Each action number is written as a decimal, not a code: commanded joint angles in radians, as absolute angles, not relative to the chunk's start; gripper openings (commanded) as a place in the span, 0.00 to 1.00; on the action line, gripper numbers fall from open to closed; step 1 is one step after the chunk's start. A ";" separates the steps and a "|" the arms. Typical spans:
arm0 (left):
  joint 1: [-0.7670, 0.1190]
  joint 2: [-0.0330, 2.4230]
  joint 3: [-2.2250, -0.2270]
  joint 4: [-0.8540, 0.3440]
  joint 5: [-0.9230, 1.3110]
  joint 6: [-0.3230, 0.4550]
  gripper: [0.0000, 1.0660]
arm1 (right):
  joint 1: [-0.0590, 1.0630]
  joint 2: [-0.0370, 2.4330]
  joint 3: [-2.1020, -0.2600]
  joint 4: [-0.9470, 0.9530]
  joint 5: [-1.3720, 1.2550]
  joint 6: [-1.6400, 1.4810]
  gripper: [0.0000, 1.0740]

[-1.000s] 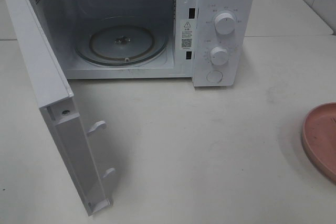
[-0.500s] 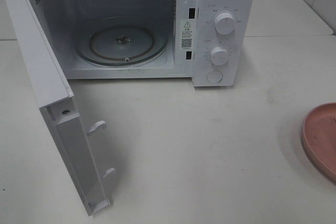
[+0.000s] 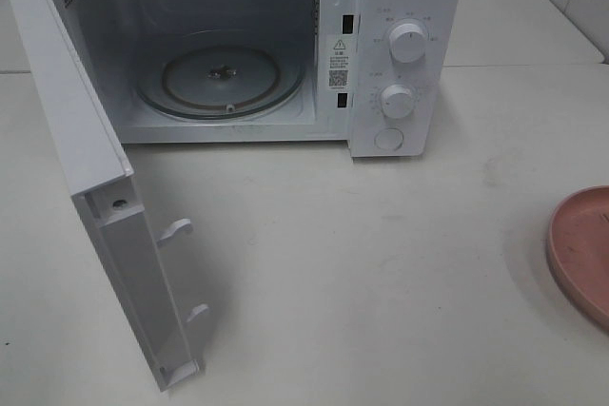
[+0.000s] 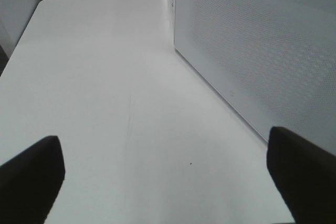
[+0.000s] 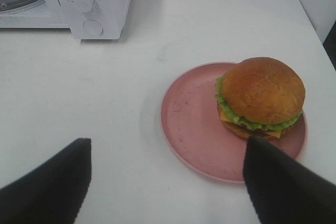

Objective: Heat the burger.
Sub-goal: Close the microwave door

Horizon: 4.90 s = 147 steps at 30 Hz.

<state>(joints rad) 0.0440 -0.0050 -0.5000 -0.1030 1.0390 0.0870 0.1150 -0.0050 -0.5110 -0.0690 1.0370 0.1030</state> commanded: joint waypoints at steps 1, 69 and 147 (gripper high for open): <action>0.049 -0.016 -0.498 -0.105 1.029 0.086 0.95 | 0.109 -0.031 -0.508 -0.067 1.032 0.094 0.71; -0.072 1.019 -0.193 0.000 -0.462 0.112 0.00 | 0.109 -0.031 -0.508 -0.067 1.032 0.094 0.71; -0.739 1.961 -0.987 -0.693 -0.767 0.471 0.00 | 0.109 -0.031 -0.508 -0.067 1.032 0.094 0.71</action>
